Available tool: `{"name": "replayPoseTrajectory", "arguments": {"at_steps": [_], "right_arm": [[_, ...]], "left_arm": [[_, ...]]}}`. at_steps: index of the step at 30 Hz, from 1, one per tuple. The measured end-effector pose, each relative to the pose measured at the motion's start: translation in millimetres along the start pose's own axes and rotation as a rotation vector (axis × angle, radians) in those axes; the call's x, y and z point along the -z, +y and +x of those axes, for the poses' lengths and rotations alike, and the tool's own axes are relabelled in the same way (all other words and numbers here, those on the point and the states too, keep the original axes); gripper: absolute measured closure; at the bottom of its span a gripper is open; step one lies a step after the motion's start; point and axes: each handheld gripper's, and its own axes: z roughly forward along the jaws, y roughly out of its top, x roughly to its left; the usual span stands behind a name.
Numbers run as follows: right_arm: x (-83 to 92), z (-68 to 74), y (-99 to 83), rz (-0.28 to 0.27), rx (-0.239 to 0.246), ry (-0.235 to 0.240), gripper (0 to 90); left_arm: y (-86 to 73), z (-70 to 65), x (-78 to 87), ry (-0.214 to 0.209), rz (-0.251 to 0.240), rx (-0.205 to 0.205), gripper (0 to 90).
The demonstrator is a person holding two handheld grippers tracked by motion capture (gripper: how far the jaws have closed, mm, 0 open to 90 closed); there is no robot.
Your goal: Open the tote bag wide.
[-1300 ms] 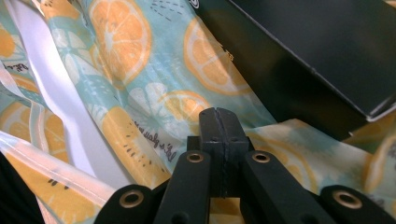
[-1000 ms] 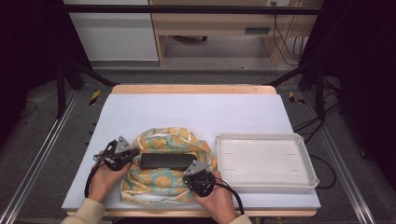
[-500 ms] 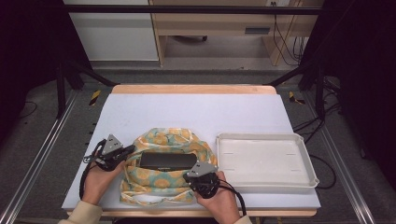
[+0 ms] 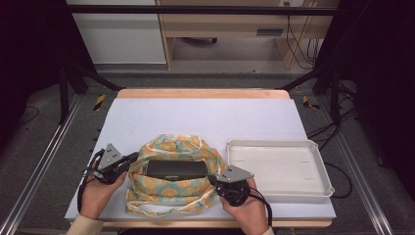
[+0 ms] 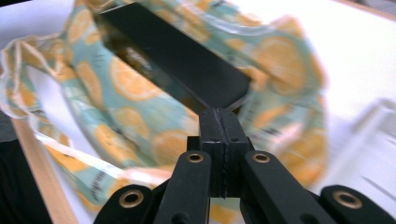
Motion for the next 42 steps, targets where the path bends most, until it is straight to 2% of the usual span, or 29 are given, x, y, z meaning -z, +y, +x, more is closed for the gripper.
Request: {"name": "replayPoseTrajectory", "arguments": {"at_steps": [3,6,12,15,17,20,21,23,24,26,31,32,33,39,42], "right_arm": [[9.6,-10.3,-4.0,-0.014,-0.022,-0.027,90.0],[18.6,-20.2,-9.1,-0.032,-0.054,-0.045,89.7],[31.3,-31.1,-14.5,-0.062,-0.069,-0.068,73.9],[34.9,-35.3,-15.7,-0.07,-0.077,-0.085,64.5],[36.8,-38.1,-17.1,-0.072,-0.084,-0.091,61.3],[39.8,-41.9,-19.7,-0.072,-0.098,-0.103,57.9],[40.3,-42.9,-20.4,-0.072,-0.101,-0.106,57.0],[41.5,-45.0,-22.3,-0.07,-0.112,-0.11,55.7],[42.0,-46.2,-23.2,-0.069,-0.115,-0.111,54.4],[42.9,-47.8,-23.7,-0.071,-0.122,-0.104,52.0],[43.4,-49.0,-24.7,-0.06,-0.119,-0.109,49.8],[43.5,-49.3,-24.9,-0.058,-0.12,-0.111,49.6],[43.6,-49.8,-25.3,-0.054,-0.121,-0.114,49.5],[44.1,-51.1,-26.3,-0.051,-0.125,-0.114,49.0],[44.3,-51.4,-26.9,-0.046,-0.126,-0.115,48.7]], "left_arm": [[5.4,-0.9,3.2,-0.022,-0.006,-0.024,88.3],[11.3,-3.6,0.9,-0.087,-0.002,-0.054,82.5],[27.4,-16.3,-9.8,-0.2,0.046,-0.194,68.8],[40.7,-18.2,-15.9,-0.276,0.112,-0.243,60.2],[49.0,-20.3,-20.7,-0.293,0.155,-0.299,57.8],[56.2,-21.5,-27.6,-0.348,0.202,-0.31,51.5],[58.3,-22.1,-30.2,-0.356,0.23,-0.33,49.8],[60.5,-23.9,-37.3,-0.386,0.292,-0.362,44.2],[61.2,-24.8,-40.7,-0.396,0.319,-0.391,42.0],[61.0,-27.9,-48.5,-0.408,0.35,-0.413,39.1],[61.6,-35.2,-60.9,-0.482,0.416,-0.484,28.5],[63.5,-35.4,-62.0,-0.486,0.426,-0.495,27.5],[65.1,-36.0,-63.1,-0.494,0.431,-0.489,28.4],[73.0,-33.3,-70.4,-0.534,0.506,-0.569,29.3],[74.6,-31.3,-73.3,-0.552,0.528,-0.576,29.3]]}}
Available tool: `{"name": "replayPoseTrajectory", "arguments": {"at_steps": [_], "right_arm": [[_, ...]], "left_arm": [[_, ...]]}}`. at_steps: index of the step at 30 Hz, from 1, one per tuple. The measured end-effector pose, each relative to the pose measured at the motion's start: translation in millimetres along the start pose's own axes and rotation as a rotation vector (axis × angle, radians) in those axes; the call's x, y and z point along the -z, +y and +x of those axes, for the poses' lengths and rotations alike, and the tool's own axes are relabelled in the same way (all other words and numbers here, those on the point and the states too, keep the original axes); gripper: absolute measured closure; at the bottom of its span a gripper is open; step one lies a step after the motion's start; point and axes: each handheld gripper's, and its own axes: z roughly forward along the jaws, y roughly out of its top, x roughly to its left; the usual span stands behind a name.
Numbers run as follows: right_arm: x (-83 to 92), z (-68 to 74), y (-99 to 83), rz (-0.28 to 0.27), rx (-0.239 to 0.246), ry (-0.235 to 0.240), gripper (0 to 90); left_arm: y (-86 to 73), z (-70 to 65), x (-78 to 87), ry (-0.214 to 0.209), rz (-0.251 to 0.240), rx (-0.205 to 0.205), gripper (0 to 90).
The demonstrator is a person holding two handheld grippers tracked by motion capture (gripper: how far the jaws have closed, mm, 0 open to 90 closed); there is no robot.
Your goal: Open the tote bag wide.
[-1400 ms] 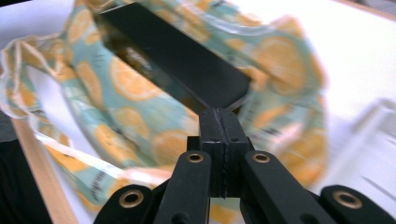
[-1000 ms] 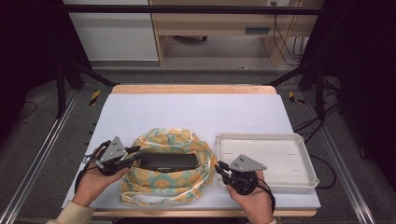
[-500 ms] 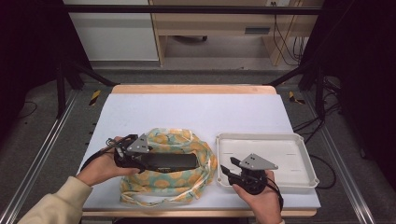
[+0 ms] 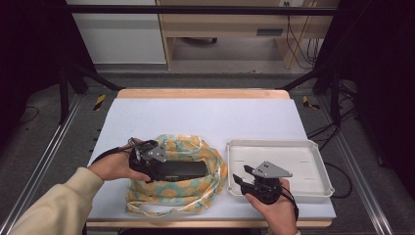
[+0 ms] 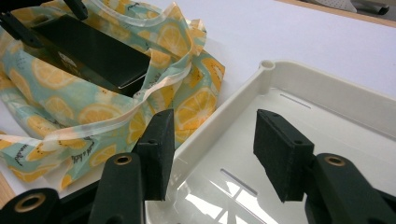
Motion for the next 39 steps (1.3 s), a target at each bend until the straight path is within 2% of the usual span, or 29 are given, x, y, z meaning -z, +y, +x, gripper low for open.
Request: {"name": "replayPoseTrajectory", "arguments": {"at_steps": [4,7,14,17,22,23,24,27,29,33,36,37,39], "right_arm": [[-0.2,-0.8,-0.8,0.008,-0.002,0.0,48.6],[-0.8,-0.9,-1.1,0.008,0.007,-0.001,48.6],[-1.8,-0.7,-1.5,0.018,0.008,-0.003,48.3],[-1.9,-0.7,-1.5,0.021,0.008,-0.004,48.2],[-1.3,-1.4,-1.7,0.021,0.009,-0.004,48.0],[-1.2,-1.5,-1.6,0.02,0.009,-0.004,48.0],[-1.1,-1.3,-1.6,0.019,0.006,-0.004,48.0],[-1.2,-1.5,-1.7,0.021,0.009,-0.004,47.8],[-1.4,-1.3,-1.6,0.019,0.011,-0.004,47.6],[-2.1,-1.0,-1.5,0.025,0.008,0.001,45.7],[-3.2,-0.6,-0.1,0.031,0.011,0.006,41.3],[-3.8,-0.4,1.1,0.036,0.01,0.01,38.6],[-5.9,-0.8,3.8,0.055,0.009,0.034,30.1]], "left_arm": [[1.7,3.4,-5.2,-0.013,0.058,-0.044,31.6],[0.7,4.3,-8.4,-0.024,0.08,-0.054,34.5],[-8.3,7.9,-15.9,-0.049,0.108,-0.072,39.3],[-7.5,8.2,-15.3,-0.044,0.112,-0.084,41.4],[-8.7,8.5,-9.5,-0.03,0.074,-0.087,42.5],[-9.0,9.3,-7.2,-0.022,0.069,-0.101,42.6],[-9.5,9.0,-4.7,-0.023,0.063,-0.091,42.6],[-10.1,9.2,6.1,-0.015,0.025,-0.099,42.7],[-10.3,9.2,14.2,-0.01,0.001,-0.091,42.7],[-9.7,8.9,29.8,0.013,-0.026,-0.089,42.6],[-9.1,7.3,38.1,0.026,-0.037,-0.083,42.6],[-9.0,7.0,40.6,0.032,-0.041,-0.085,42.7],[-9.2,6.4,44.2,0.035,-0.06,-0.063,42.7]]}}
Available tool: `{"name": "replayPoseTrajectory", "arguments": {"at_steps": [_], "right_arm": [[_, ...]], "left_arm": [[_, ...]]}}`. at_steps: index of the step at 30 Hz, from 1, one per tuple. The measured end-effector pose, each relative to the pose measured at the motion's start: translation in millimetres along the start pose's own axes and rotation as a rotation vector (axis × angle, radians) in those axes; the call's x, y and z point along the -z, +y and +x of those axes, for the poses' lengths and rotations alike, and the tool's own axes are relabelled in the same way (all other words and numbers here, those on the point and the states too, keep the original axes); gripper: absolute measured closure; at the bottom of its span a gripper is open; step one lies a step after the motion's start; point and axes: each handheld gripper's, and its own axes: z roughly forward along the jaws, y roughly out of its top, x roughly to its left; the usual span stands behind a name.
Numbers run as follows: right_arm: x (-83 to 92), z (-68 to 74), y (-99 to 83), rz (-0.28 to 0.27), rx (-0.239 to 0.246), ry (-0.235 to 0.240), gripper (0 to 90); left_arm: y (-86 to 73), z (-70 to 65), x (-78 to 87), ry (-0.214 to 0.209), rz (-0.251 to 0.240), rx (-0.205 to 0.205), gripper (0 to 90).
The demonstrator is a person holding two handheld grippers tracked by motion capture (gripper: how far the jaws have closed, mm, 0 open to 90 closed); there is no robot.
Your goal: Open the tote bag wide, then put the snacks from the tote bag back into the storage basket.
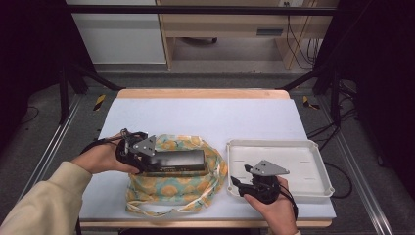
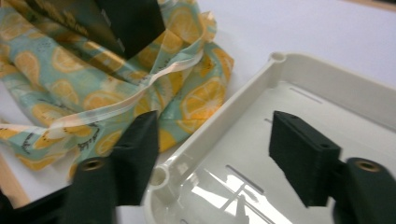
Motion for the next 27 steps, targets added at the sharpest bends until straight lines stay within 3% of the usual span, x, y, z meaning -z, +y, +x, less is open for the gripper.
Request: {"name": "replayPoseTrajectory", "arguments": {"at_steps": [4,9,18,27], "right_arm": [[-6.0,-1.4,4.4,0.084,0.025,0.062,21.5],[-3.2,-2.7,7.9,0.174,0.12,0.103,15.5],[8.3,-12.8,29.0,0.219,0.227,0.122,16.3],[20.3,-10.0,63.8,0.249,0.328,0.15,18.4]], "left_arm": [[-1.2,0.0,4.8,0.004,-0.018,0.018,42.7],[0.7,-0.5,8.4,0.015,-0.009,0.022,42.7],[11.1,-2.8,17.3,0.022,0.006,0.019,42.7],[27.7,-5.1,23.3,0.023,0.012,0.001,42.7]]}}
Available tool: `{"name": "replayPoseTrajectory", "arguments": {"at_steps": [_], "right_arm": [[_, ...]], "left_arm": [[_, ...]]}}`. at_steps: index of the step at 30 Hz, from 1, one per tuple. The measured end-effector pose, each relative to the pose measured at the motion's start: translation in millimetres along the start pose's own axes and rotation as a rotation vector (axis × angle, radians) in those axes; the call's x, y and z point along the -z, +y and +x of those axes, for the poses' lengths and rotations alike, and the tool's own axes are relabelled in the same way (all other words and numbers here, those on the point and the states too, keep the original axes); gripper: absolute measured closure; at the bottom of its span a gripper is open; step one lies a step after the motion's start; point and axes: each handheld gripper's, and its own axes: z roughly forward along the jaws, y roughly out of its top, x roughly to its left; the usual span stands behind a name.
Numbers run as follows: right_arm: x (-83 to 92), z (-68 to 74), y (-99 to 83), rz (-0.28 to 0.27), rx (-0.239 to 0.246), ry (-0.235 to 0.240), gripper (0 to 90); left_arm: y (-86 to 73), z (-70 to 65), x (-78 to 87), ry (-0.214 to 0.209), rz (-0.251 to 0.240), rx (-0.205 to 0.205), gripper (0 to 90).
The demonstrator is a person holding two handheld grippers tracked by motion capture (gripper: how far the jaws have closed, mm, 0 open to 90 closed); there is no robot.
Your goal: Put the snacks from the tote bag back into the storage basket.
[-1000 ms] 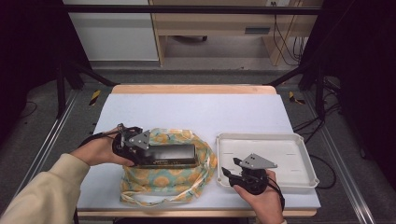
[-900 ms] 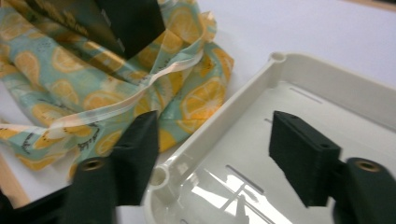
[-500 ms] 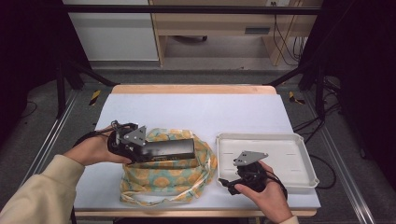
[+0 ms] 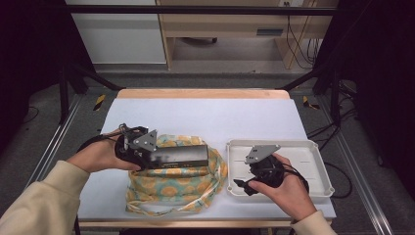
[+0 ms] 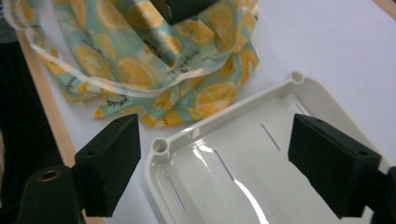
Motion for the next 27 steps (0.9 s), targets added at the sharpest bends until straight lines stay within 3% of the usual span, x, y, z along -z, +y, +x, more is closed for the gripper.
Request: {"name": "replayPoseTrajectory", "arguments": {"at_steps": [7,16,19,27], "right_arm": [[8.1,-2.3,22.3,0.042,0.096,0.045,18.4],[5.5,-17.9,45.1,0.062,0.168,0.116,15.5],[5.2,-20.2,52.9,0.088,0.206,0.129,16.3],[1.0,-14.0,59.9,0.11,0.238,0.149,16.7]], "left_arm": [[15.3,2.0,-0.6,-0.009,-0.001,-0.025,42.7],[31.2,2.8,-8.7,-0.03,0.0,-0.046,42.7],[36.3,1.9,-10.5,-0.02,0.011,-0.043,42.7],[46.9,-6.3,-16.8,-0.016,0.071,-0.039,42.7]]}}
